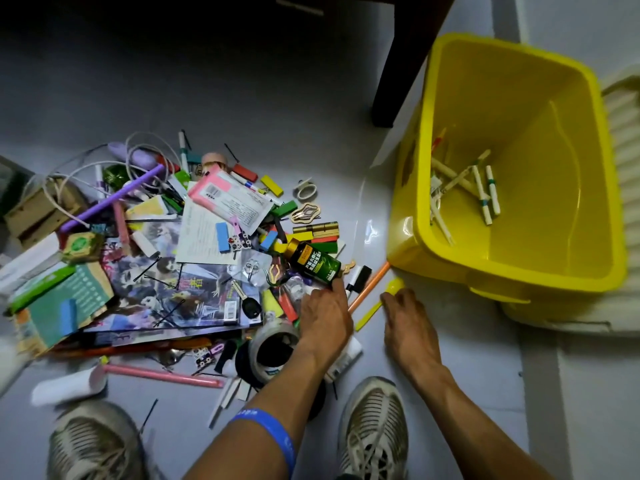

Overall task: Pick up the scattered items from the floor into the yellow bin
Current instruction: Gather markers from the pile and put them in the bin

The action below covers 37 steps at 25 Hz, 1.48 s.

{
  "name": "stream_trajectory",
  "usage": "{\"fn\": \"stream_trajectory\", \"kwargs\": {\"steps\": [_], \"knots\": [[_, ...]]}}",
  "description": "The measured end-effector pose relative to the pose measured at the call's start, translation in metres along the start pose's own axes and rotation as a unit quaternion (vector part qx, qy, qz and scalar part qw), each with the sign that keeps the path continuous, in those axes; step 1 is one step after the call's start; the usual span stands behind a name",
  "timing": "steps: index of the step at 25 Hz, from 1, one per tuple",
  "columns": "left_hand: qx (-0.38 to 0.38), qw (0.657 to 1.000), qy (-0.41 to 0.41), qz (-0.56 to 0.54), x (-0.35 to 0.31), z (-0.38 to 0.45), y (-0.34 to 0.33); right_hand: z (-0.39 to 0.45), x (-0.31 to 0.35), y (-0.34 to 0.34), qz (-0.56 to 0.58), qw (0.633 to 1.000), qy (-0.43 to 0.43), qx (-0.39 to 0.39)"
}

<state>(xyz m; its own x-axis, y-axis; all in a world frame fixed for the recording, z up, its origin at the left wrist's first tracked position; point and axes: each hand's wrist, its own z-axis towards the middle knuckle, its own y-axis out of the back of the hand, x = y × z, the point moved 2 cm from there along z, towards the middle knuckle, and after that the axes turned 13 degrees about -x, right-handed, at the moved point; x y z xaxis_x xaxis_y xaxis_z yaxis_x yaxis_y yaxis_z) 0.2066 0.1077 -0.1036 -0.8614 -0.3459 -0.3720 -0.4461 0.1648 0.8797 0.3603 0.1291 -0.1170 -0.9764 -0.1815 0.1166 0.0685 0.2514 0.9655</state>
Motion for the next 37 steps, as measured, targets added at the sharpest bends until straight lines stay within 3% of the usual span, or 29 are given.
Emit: {"fn": "stream_trajectory", "kwargs": {"steps": [4,10,17,20,22,23,25,26,27,29,31,34,37], "knots": [[0.006,0.998,0.027,-0.052,0.004,-0.001,0.000,0.004,0.001,0.001,-0.052,0.996,0.059,-0.042],[0.062,0.990,0.014,-0.124,0.011,-0.005,0.015,0.001,-0.004,-0.004,-0.051,0.991,0.121,0.024],[0.105,0.990,0.025,-0.089,0.028,-0.008,0.067,-0.017,0.006,-0.006,-0.001,0.998,0.056,0.037],[0.117,0.978,0.061,-0.162,0.057,-0.026,0.092,-0.025,0.013,-0.004,0.131,0.991,-0.023,0.028],[0.065,0.953,0.125,-0.267,0.076,-0.041,0.105,-0.029,0.029,0.006,0.290,0.952,-0.100,0.017],[0.035,0.934,0.153,-0.320,0.080,-0.047,0.109,-0.030,0.044,0.017,0.386,0.909,-0.157,0.027],[0.000,0.894,0.169,-0.414,0.073,-0.052,0.113,-0.027,0.080,0.046,0.578,0.781,-0.227,0.068],[-0.015,0.876,0.160,-0.455,0.063,-0.050,0.115,-0.022,0.098,0.063,0.644,0.729,-0.217,0.082],[-0.037,0.862,0.144,-0.486,0.052,-0.049,0.118,-0.018,0.115,0.080,0.673,0.712,-0.184,0.080],[-0.091,0.852,0.085,-0.509,0.025,-0.041,0.133,-0.007,0.132,0.119,0.678,0.721,-0.139,0.035],[-0.115,0.864,0.018,-0.490,-0.006,-0.029,0.156,0.008,0.127,0.157,0.673,0.721,-0.163,-0.025],[-0.099,0.911,-0.068,-0.395,-0.056,-0.010,0.190,0.032,0.099,0.207,0.714,0.665,-0.210,-0.052],[-0.033,0.918,-0.060,-0.391,-0.080,-0.002,0.202,0.055,0.062,0.242,0.728,0.608,-0.308,-0.076]]}}
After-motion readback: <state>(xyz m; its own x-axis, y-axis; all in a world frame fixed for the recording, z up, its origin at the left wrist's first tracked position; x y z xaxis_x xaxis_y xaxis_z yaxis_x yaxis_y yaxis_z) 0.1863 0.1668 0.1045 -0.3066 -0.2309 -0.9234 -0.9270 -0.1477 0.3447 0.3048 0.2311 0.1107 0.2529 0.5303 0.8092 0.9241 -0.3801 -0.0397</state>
